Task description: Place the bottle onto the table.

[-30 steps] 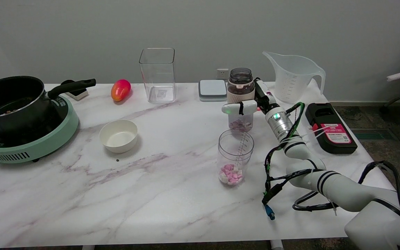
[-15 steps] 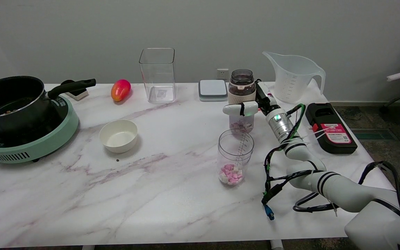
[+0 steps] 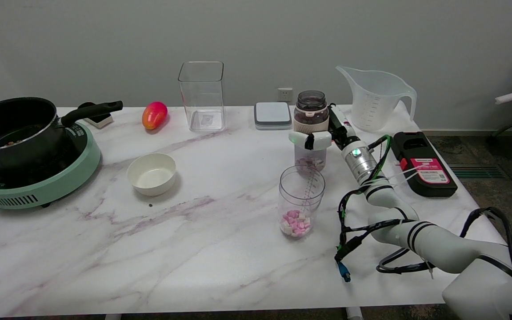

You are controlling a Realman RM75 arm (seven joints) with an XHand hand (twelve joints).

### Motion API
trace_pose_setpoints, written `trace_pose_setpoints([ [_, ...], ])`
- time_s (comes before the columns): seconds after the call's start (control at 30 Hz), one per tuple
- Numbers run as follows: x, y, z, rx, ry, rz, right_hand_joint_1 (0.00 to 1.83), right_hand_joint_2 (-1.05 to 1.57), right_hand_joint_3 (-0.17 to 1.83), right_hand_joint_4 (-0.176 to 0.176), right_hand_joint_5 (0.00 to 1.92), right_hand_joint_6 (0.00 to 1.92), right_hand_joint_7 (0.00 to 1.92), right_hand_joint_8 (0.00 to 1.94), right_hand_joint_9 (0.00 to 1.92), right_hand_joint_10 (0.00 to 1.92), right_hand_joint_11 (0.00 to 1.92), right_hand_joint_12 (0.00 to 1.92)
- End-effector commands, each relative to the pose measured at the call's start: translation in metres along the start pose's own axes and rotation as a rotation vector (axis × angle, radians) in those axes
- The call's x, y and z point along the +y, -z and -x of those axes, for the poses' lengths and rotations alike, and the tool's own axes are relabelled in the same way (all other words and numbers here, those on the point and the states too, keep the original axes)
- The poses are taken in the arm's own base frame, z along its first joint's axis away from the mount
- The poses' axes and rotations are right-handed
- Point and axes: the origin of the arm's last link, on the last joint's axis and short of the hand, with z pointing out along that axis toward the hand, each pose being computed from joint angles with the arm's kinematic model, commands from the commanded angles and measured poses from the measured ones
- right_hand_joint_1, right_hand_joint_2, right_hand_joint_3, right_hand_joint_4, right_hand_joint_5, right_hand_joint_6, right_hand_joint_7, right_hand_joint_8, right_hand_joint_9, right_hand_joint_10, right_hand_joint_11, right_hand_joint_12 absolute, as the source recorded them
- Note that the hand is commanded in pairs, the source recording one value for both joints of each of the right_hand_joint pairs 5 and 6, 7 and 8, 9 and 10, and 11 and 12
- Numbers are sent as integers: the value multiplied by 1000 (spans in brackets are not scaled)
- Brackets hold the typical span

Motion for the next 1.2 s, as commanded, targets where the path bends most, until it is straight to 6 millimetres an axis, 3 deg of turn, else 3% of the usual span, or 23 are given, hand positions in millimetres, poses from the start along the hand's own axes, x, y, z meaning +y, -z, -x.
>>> trace_pose_setpoints([
  [0.03, 4, 7, -4, 3, 5, -3, 1295, 55, 874, 0, 831, 831, 1262, 1262, 1079, 1079, 954, 954],
  [0.37, 6, 11, -7, 4, -15, -3, 1286, -76, 1003, 0, 794, 794, 1185, 1185, 951, 951, 826, 826],
  [0.47, 8, 14, -8, 8, -26, -2, 1285, -239, 1158, 0, 765, 765, 1094, 1094, 730, 730, 717, 717],
  [0.53, 9, 15, -10, 10, -39, 1, 1283, -298, 1150, 0, 721, 721, 1040, 1040, 667, 667, 679, 679],
  [1.07, 20, 36, -33, 55, -52, 11, 1273, -473, 1169, 0, 598, 598, 914, 914, 614, 614, 645, 645],
  [1.2, 21, 39, -39, 54, -38, 10, 1259, -732, 1214, 0, 490, 490, 740, 740, 590, 590, 621, 621],
])
